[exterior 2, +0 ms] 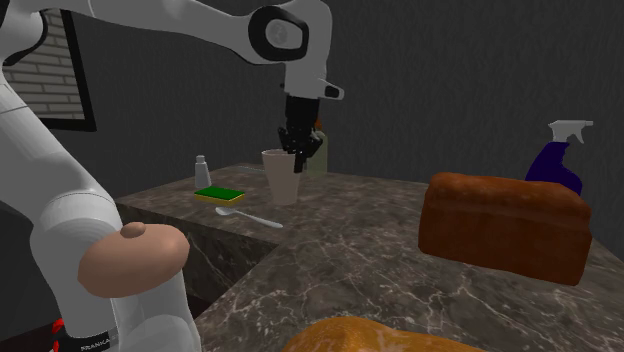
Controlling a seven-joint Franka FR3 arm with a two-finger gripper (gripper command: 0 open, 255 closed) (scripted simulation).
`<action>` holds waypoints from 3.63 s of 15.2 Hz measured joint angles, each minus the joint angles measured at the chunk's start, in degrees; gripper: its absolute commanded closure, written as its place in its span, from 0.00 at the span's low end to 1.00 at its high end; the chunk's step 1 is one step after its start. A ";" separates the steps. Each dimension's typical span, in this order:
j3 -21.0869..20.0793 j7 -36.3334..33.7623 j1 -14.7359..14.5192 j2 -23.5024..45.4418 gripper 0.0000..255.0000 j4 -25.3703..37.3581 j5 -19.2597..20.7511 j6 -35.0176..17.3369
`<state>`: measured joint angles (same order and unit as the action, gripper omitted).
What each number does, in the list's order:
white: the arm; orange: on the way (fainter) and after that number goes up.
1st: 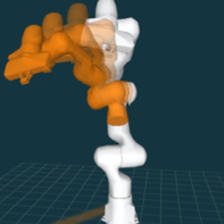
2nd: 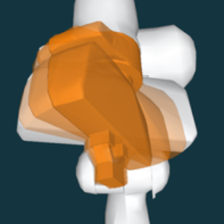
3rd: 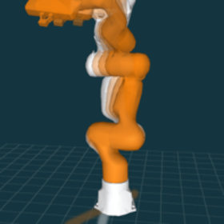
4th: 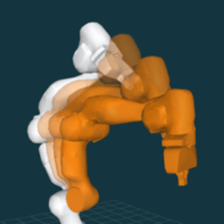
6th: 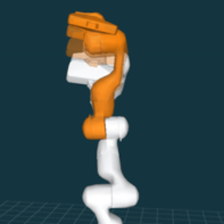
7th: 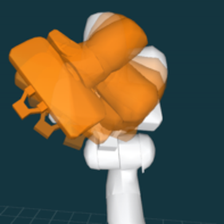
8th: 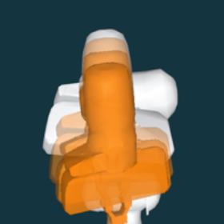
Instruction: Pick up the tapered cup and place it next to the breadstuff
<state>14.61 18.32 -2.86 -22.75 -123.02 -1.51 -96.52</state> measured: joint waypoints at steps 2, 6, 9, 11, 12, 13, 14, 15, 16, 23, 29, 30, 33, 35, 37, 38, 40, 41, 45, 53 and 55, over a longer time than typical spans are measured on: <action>-0.16 -0.27 -0.08 -0.05 1.00 1.54 -0.05 1.58; -0.20 -0.43 -0.18 0.33 1.00 4.82 -0.17 4.48; -0.22 -0.56 -0.27 0.81 1.00 7.68 -0.28 6.86; -0.30 -0.73 -0.35 1.01 1.00 9.37 -0.37 8.35; -0.30 -0.77 -0.37 1.15 1.00 10.31 -0.40 9.14; -0.25 -0.75 -0.39 1.38 1.00 11.37 -0.44 9.98; -0.21 -0.72 -0.40 1.62 1.00 12.26 -0.48 10.63; -0.28 -0.86 -0.44 1.64 1.00 13.10 -0.52 11.45; -0.28 -0.91 -0.49 1.97 1.00 14.18 -0.60 12.20; -0.19 -1.16 -0.72 3.71 1.00 21.31 -1.02 17.63; 0.08 -1.19 -0.87 5.80 1.00 28.14 -1.48 22.42; 0.21 -1.10 -0.86 6.26 1.00 29.42 -1.57 23.27; 0.42 -1.12 -0.96 7.95 1.00 33.62 -1.98 25.83; 0.58 -1.11 -0.99 8.94 1.00 36.44 -2.22 27.69; 1.75 0.69 -0.37 8.97 1.00 37.33 -1.82 28.72; 2.34 1.69 -0.01 8.64 1.00 37.15 -1.48 28.92; 4.23 4.70 1.00 8.28 1.00 37.23 -0.64 29.53; 5.24 6.31 1.52 8.20 1.00 37.24 -0.21 29.72; 9.05 12.31 3.36 8.39 1.00 37.93 1.26 30.49; 17.99 26.06 7.37 12.06 1.00 42.60 2.90 32.23; 20.65 29.98 8.57 14.10 1.00 44.83 2.60 32.82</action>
<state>35.27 48.30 5.70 -8.65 -78.19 1.09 -63.70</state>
